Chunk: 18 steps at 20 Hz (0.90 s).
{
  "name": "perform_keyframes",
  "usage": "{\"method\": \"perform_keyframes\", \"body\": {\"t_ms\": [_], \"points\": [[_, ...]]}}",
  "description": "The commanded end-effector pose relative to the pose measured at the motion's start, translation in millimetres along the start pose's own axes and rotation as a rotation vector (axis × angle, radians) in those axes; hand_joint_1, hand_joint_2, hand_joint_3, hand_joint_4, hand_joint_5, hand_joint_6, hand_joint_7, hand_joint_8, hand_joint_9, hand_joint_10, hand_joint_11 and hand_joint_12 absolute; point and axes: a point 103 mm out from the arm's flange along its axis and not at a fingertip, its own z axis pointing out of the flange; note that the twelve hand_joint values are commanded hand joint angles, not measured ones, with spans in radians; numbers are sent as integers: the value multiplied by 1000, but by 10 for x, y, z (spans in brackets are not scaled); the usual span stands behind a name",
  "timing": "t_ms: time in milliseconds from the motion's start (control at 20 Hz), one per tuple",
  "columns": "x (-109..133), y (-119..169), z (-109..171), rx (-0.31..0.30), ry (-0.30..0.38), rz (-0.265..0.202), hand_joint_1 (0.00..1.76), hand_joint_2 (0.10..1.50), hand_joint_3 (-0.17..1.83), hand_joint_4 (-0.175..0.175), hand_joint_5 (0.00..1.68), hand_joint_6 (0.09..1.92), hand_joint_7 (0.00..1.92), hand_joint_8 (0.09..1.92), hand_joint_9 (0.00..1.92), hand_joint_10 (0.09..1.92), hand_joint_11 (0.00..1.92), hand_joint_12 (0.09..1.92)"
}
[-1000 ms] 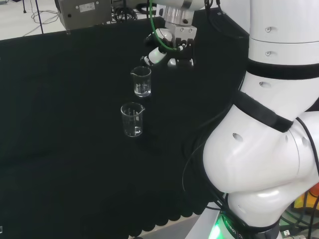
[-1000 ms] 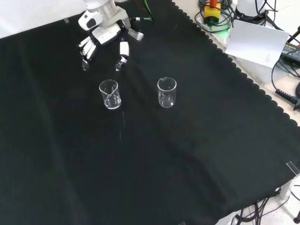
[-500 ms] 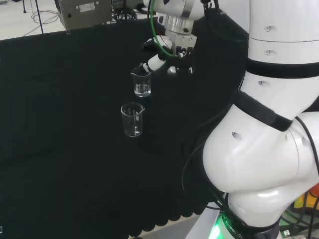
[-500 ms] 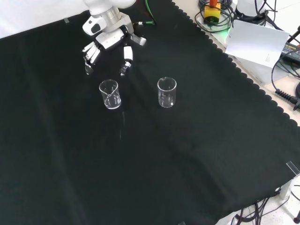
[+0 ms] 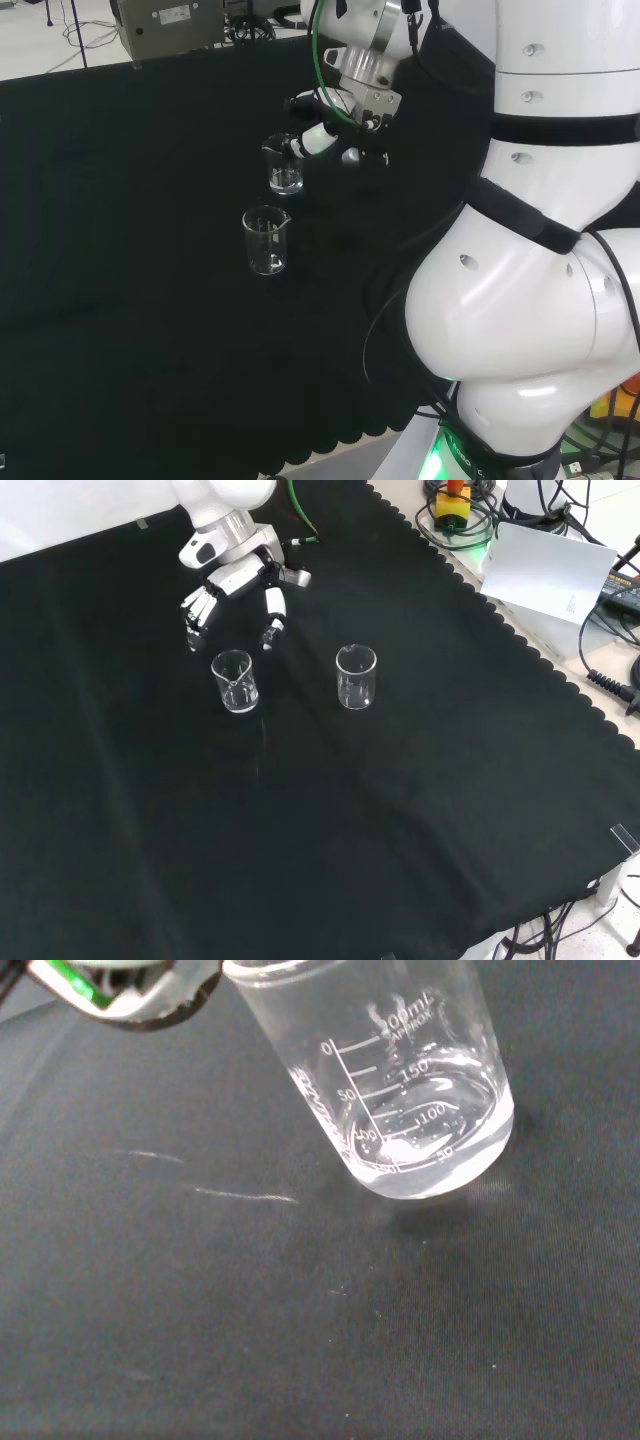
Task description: Pick up the beaker on the right.
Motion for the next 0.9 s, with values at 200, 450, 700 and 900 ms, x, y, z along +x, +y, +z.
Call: {"method": "perform_keyframes", "body": {"t_ms": [200, 450, 700, 900], "points": [[-109, 92, 207, -43, 128, -43, 856, 533, 629, -53, 391, 87, 162, 681, 342, 690, 0, 1411], [-100, 184, 358, 1, 124, -49, 878, 527, 638, -58, 406, 87, 192, 680, 377, 681, 1, 1426], [-169, 212, 449, 3, 139, -36, 894, 525, 645, -60, 421, 87, 196, 677, 368, 669, 0, 1417], [-210, 235, 495, 7, 154, -39, 896, 523, 649, -60, 421, 87, 179, 669, 344, 658, 0, 1409]]}}
